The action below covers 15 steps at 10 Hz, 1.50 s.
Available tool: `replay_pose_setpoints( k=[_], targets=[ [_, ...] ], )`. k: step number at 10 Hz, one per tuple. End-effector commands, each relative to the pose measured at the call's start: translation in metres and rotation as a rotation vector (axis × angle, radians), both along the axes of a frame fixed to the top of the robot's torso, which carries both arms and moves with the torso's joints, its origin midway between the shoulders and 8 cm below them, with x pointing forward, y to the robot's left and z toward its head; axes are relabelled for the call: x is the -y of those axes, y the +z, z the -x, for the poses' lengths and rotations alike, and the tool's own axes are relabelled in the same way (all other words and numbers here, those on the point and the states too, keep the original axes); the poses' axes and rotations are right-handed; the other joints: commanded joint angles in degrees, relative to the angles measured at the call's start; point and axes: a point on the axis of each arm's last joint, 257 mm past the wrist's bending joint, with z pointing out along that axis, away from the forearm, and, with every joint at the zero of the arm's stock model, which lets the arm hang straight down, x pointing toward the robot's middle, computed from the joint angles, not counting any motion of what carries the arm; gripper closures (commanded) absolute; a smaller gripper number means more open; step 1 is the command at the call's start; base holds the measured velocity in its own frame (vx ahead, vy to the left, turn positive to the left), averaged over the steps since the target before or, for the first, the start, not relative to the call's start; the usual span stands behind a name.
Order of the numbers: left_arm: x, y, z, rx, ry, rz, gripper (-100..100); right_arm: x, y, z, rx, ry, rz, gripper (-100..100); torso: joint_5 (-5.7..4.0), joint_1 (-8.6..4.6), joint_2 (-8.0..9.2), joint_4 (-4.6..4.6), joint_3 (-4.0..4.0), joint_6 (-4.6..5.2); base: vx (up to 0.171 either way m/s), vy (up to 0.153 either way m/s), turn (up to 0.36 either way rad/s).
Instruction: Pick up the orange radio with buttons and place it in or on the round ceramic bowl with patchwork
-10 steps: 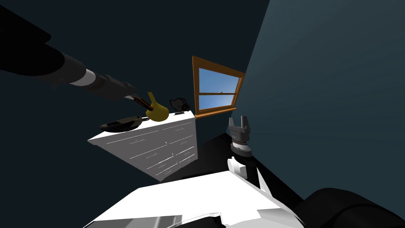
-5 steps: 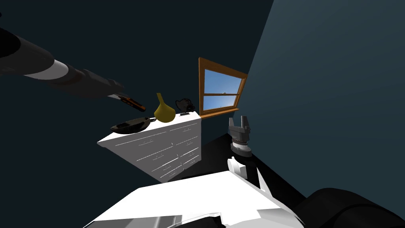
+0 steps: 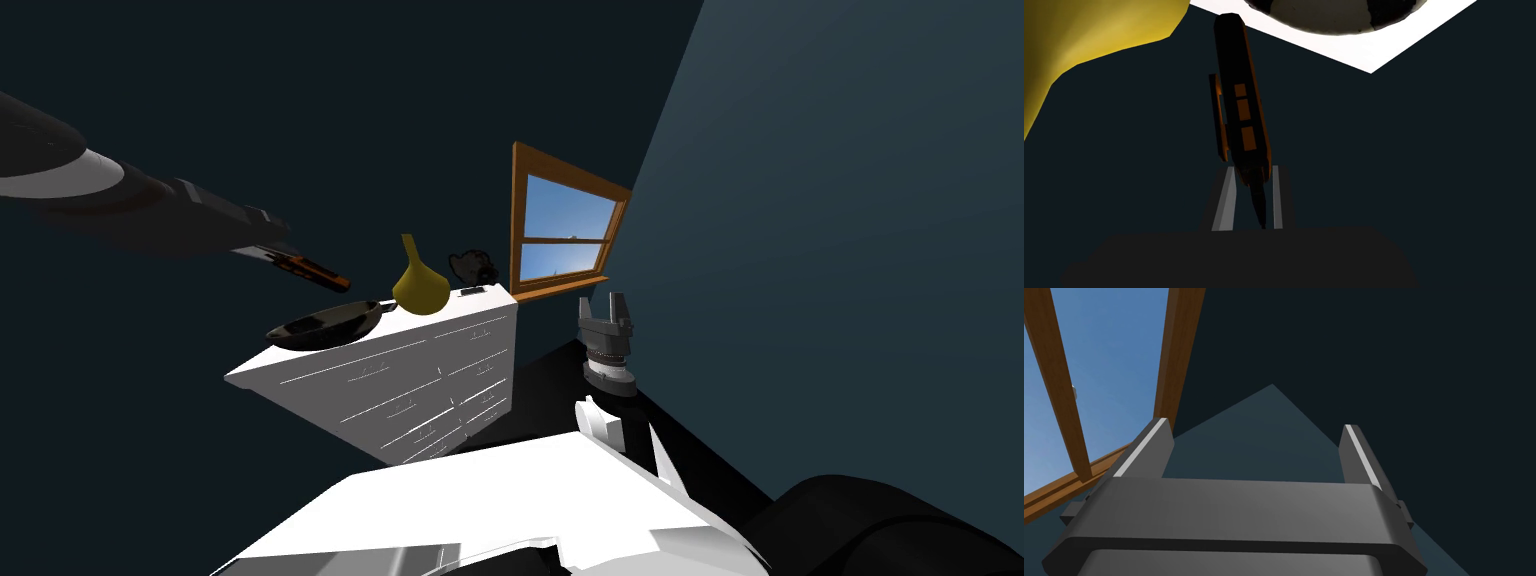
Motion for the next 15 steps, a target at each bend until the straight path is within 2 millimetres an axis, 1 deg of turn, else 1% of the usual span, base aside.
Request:
replay_pose_setpoints(
  k=[1,2,3,4,8,9,10,13,15],
  targets=[
    [-0.005,-0.004,0.007,-0.034,0.021,-0.008,100,0.000,0.000,0.000,0.000,0.000,0.000,0,0.00,0.00,0.00,0.00,0.00,0.00,0.030,0.021,-0.017],
    [-0.008,-0.007,0.011,-0.050,0.031,-0.012,100,0.000,0.000,0.000,0.000,0.000,0.000,0,-0.03,-0.07,0.09,0.03,0.06,-0.01,0.027,0.017,-0.015],
    [-0.006,-0.004,0.008,-0.037,0.023,-0.008,100,0.000,0.000,0.000,0.000,0.000,0.000,0,-0.05,-0.12,0.15,0.05,0.10,-0.02,0.012,0.008,0.001],
    [-0.007,-0.005,0.009,-0.041,0.026,-0.009,-100,0.000,0.000,0.000,0.000,0.000,0.000,0,-0.08,-0.19,0.21,0.06,0.13,0.00,0.000,0.000,0.000],
    [-0.007,-0.005,0.009,-0.041,0.025,-0.009,-100,0.000,0.000,0.000,0.000,0.000,0.000,0,-0.09,-0.21,0.26,0.08,0.17,0.01,0.000,0.000,0.000],
    [-0.007,-0.005,0.009,-0.041,0.025,-0.009,0,0.000,0.000,0.000,0.000,0.000,0.000,0,-0.09,-0.21,0.26,0.08,0.17,0.01,0.000,0.000,0.000],
    [-0.007,0.006,0.019,-0.043,0.025,-0.008,-100,0.000,0.000,0.000,0.000,0.000,0.000,0,-0.09,-0.21,0.26,0.08,0.17,0.01,0.038,0.010,0.000],
    [-0.006,0.021,0.036,-0.044,0.023,-0.007,-100,0.000,0.000,0.000,0.000,0.000,0.000,0,-0.10,-0.06,0.04,0.04,0.05,-0.02,0.078,0.019,0.007],
    [-0.005,0.032,0.048,-0.044,0.022,-0.005,-100,0.000,0.000,0.000,0.000,0.000,0.000,0,-0.09,-0.06,0.09,0.04,0.07,-0.02,0.032,0.000,0.022]
  ],
)
